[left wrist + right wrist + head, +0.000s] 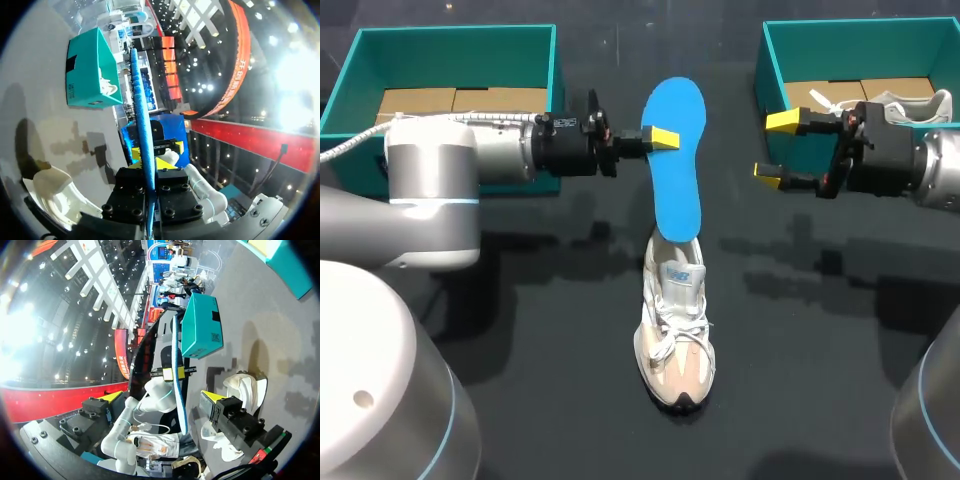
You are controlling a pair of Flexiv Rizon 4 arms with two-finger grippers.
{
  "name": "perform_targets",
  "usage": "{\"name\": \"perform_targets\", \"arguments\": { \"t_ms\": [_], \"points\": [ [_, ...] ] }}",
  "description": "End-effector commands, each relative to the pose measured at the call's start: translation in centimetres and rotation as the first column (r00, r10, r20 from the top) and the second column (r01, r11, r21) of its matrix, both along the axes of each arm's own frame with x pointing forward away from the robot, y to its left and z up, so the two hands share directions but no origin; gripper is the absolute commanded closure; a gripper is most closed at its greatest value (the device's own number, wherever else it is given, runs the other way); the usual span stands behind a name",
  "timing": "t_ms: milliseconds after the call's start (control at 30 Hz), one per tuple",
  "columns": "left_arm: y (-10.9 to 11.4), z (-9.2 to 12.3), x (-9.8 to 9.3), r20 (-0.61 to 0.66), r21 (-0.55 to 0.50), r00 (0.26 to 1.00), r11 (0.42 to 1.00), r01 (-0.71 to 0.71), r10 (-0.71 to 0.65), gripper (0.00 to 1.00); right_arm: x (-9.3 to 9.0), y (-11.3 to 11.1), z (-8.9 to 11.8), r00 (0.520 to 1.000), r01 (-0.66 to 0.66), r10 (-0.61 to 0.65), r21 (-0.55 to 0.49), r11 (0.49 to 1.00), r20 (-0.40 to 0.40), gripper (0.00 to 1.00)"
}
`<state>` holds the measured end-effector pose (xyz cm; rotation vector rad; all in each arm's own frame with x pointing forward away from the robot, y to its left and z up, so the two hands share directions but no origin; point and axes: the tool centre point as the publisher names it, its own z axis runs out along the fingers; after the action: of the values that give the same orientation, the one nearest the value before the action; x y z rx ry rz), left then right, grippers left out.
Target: Take the shoe out of the shoebox, open the shoe tongue, remove and reinsert the insole, then place the shoe into the shoebox
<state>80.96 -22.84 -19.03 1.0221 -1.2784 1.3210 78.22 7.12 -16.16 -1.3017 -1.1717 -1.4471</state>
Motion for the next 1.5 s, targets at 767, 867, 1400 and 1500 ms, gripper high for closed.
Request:
{"name": "perform_targets", "arguments": {
  "t_ms": [767, 867, 1400, 1500],
  "points": [
    [-2.6, -2.7, 0.6, -0.212, 0.091, 0.974, 0.994, -0.062, 0.080, 1.00, -0.2, -0.5, 3.2, 0.997, -0.073, 0.066, -0.416, 0.906, -0.031, 0.00],
    [-2.9, -3.0, 0.9, -0.257, 0.092, 0.963, 0.994, -0.056, 0.078, 1.00, -0.2, -0.1, 3.6, 0.997, -0.079, 0.068, -0.500, 0.862, -0.042, 0.00],
    [-2.9, -3.0, 0.9, -0.257, 0.092, 0.963, 0.994, -0.056, 0.078, 1.00, -0.6, 2.6, 6.5, 0.996, -0.092, 0.038, -0.812, 0.576, -0.086, 0.00],
    [-2.9, -3.0, 0.9, -0.257, 0.092, 0.963, 0.994, -0.056, 0.078, 1.00, -0.7, 3.2, 7.0, 0.995, -0.098, 0.026, -0.851, 0.516, -0.098, 0.00]
  ]
}}
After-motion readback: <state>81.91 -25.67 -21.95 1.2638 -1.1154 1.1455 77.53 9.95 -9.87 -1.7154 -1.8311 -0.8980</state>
